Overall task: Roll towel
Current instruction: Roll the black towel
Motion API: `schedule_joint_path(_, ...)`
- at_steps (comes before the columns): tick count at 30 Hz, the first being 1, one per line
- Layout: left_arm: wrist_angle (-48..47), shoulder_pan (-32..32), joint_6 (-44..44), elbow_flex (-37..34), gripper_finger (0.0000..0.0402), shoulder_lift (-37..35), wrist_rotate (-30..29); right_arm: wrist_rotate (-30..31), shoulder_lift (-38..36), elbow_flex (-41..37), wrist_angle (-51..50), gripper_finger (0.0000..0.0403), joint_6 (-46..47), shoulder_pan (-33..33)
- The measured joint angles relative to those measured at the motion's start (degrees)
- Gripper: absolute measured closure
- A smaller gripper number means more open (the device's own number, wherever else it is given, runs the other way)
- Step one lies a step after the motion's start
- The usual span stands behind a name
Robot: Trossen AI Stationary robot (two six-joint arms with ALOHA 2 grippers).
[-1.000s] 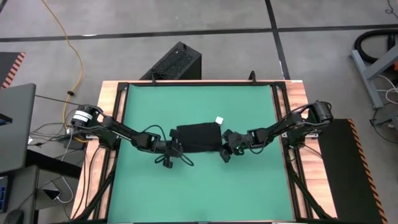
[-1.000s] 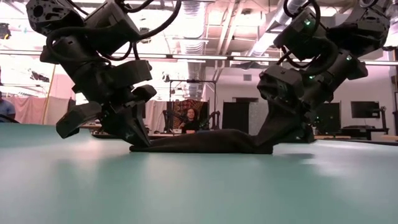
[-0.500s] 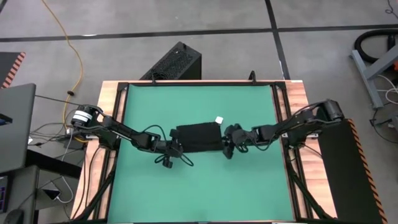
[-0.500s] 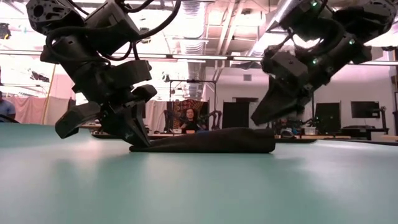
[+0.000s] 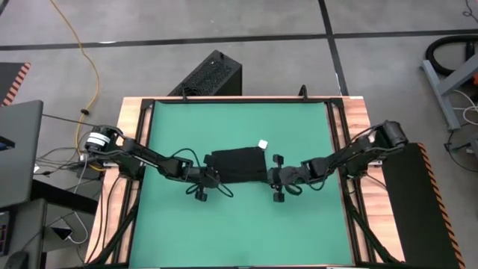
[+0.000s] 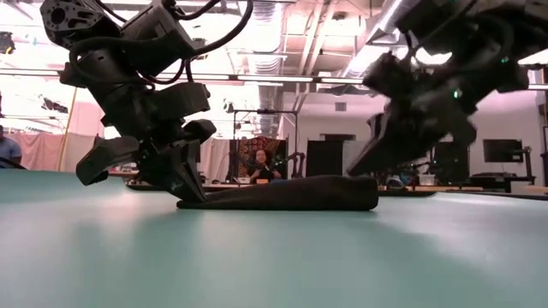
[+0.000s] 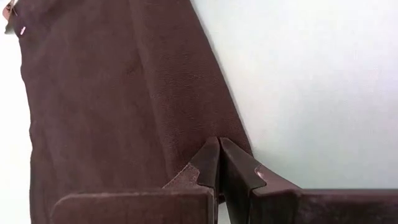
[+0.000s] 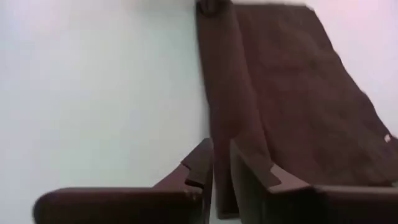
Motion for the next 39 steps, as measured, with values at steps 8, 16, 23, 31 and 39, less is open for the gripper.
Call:
schedule_joint_path(8, -0.1, 0.0, 0.0, 0.0, 0.0401, 0.0, 0.0, 1.4, 4.5, 0.0, 0.7, 0.034, -1.1, -3.7)
schedule_joint_path(16, -0.2, 0.0, 0.6, 0.0, 0.0401, 0.0, 0.8, -2.0, 5.4, 0.0, 0.5, 0.034, -0.5, -6.6)
schedule_joint_path(23, -0.3, 0.0, 0.4, 0.0, 0.0401, -0.3, 0.9, -2.0, 10.7, 0.2, 2.6, 0.034, 2.2, -7.1)
schedule_joint_path(31, -4.0, -0.1, 1.2, 0.1, 0.0401, -1.3, 1.9, -1.3, 11.1, 0.2, 1.2, 0.034, 4.5, -7.0)
schedule_joint_path(39, -4.1, -0.2, 3.5, 0.0, 0.0401, -1.3, 1.4, -0.4, 6.2, -0.3, 6.0, 0.0314, -3.3, -4.9)
